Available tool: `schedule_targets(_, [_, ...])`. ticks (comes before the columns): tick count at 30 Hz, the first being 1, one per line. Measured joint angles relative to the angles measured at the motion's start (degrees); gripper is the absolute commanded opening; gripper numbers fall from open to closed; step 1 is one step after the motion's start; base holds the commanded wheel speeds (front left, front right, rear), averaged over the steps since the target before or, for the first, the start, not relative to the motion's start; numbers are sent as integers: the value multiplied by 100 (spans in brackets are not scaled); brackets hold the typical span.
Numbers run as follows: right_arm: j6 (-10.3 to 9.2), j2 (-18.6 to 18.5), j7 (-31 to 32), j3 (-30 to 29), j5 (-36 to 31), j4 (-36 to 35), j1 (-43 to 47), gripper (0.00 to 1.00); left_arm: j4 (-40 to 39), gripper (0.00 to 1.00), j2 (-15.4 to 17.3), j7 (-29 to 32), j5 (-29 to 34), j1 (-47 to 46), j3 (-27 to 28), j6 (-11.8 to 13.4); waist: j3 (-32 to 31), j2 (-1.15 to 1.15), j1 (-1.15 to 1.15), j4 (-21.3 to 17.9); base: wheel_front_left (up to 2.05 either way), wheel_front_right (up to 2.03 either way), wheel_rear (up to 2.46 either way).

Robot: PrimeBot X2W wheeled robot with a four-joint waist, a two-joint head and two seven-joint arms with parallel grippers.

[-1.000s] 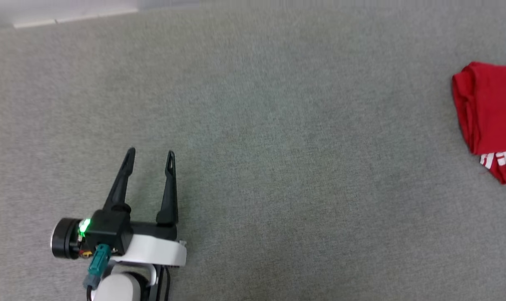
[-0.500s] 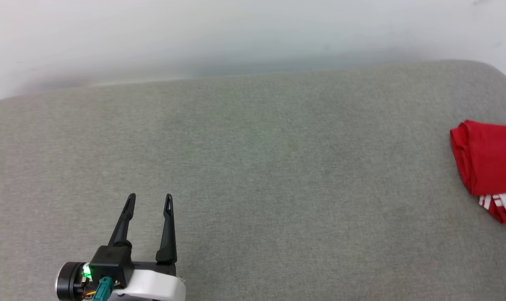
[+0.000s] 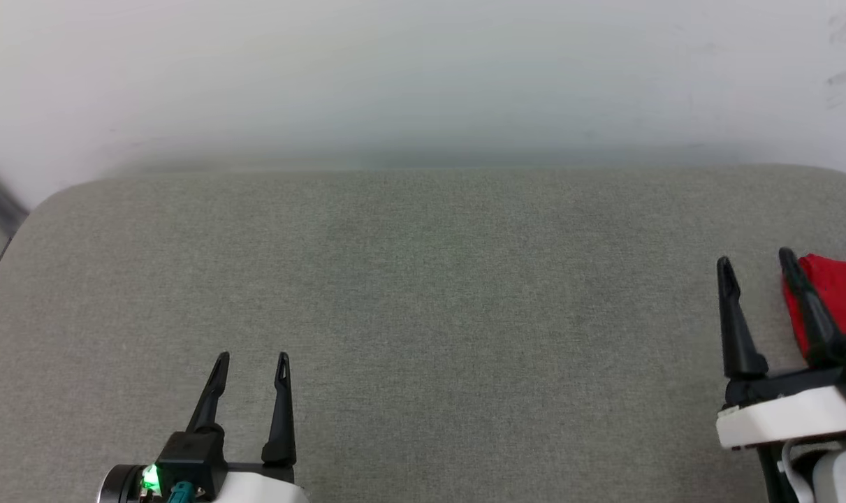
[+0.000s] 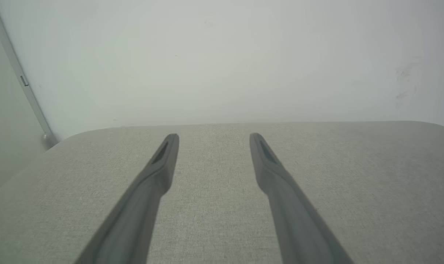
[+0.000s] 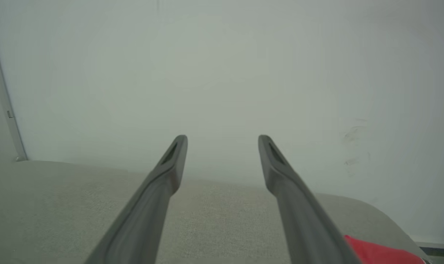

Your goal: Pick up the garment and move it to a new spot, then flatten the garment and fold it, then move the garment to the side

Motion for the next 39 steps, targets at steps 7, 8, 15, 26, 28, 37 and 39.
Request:
schedule_targets(7, [0,276,-8,71,-67,23,561,100,91,100,-1,0,-31,83,11,19,-138,0,0,159,0,0,0])
schedule_targets(8, [0,333,-8,53,-69,29,641,100,101,100,-1,0,-46,91,13,19,-154,0,0,174,0,0,0])
schedule_targets(15, [0,566,-8,-45,-89,13,1119,100,183,100,-1,0,-81,192,15,12,-275,0,0,280,0,0,0])
schedule_targets(26, [0,639,-9,-79,-87,-9,1389,0,300,0,-1,0,-129,294,44,18,-394,0,0,295,0,0,0])
schedule_targets(28, [0,641,-4,-78,-85,80,1399,0,393,0,-2,3,-138,324,38,16,-395,0,0,295,0,0,0])
schedule_targets(37, [0,641,201,-91,598,343,1412,0,615,0,2,172,-894,394,70,-43,-379,0,1,274,0,0,0])
schedule_targets(39, [0,642,265,-98,820,363,1400,0,643,0,8,225,-1128,349,85,-73,-375,0,1,267,0,0,0])
